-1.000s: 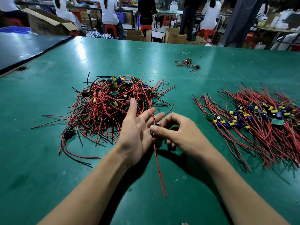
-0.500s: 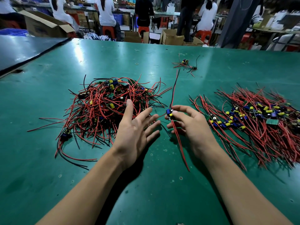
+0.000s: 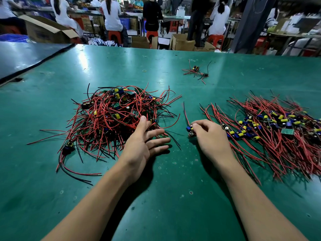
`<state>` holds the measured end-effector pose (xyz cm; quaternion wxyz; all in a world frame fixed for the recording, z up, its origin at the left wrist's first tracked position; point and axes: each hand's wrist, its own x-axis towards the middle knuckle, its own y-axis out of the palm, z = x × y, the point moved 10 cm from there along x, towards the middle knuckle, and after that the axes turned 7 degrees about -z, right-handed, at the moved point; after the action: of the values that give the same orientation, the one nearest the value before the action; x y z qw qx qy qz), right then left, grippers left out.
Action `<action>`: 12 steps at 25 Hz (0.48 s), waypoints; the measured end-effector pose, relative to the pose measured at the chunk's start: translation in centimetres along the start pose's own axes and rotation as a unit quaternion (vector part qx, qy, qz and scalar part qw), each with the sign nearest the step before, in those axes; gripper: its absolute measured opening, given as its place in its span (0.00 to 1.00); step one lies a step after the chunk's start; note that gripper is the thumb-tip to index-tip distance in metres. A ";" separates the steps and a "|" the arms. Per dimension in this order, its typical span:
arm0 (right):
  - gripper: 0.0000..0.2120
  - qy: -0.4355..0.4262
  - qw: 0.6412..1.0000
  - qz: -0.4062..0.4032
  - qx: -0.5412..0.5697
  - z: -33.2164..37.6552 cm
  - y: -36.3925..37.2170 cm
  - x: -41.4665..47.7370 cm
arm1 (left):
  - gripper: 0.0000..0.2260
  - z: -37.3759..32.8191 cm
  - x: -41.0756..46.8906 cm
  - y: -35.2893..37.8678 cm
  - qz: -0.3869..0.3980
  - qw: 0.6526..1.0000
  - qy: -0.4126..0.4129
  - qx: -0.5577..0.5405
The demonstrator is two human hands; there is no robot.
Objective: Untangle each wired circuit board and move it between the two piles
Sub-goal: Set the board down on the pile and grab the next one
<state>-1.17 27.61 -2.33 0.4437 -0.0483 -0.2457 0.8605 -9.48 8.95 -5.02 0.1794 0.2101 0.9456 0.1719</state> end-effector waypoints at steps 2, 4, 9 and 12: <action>0.08 -0.039 0.989 -0.028 -0.142 0.0 -0.7 -0.1 | 0.27 0.0 0.1 -0.3 -0.014 1.000 0.002 0.005; 0.11 -0.053 0.969 -0.051 -0.234 -0.3 -1.2 -0.3 | 0.24 0.1 0.0 -0.4 -0.019 1.000 0.000 0.003; 0.09 -0.184 0.969 -0.078 -0.147 2.7 -1.0 -1.0 | 0.14 -0.2 -0.5 -0.2 -0.033 0.999 0.013 0.034; 0.07 -0.207 0.974 -0.003 -0.093 3.3 2.0 -2.2 | 0.08 -0.8 -0.7 -0.4 -0.049 0.996 0.047 0.063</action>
<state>-2.34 23.59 -0.66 0.3790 0.0905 -0.4113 0.8240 -9.31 8.12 -4.28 0.1299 0.1662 0.9709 0.1131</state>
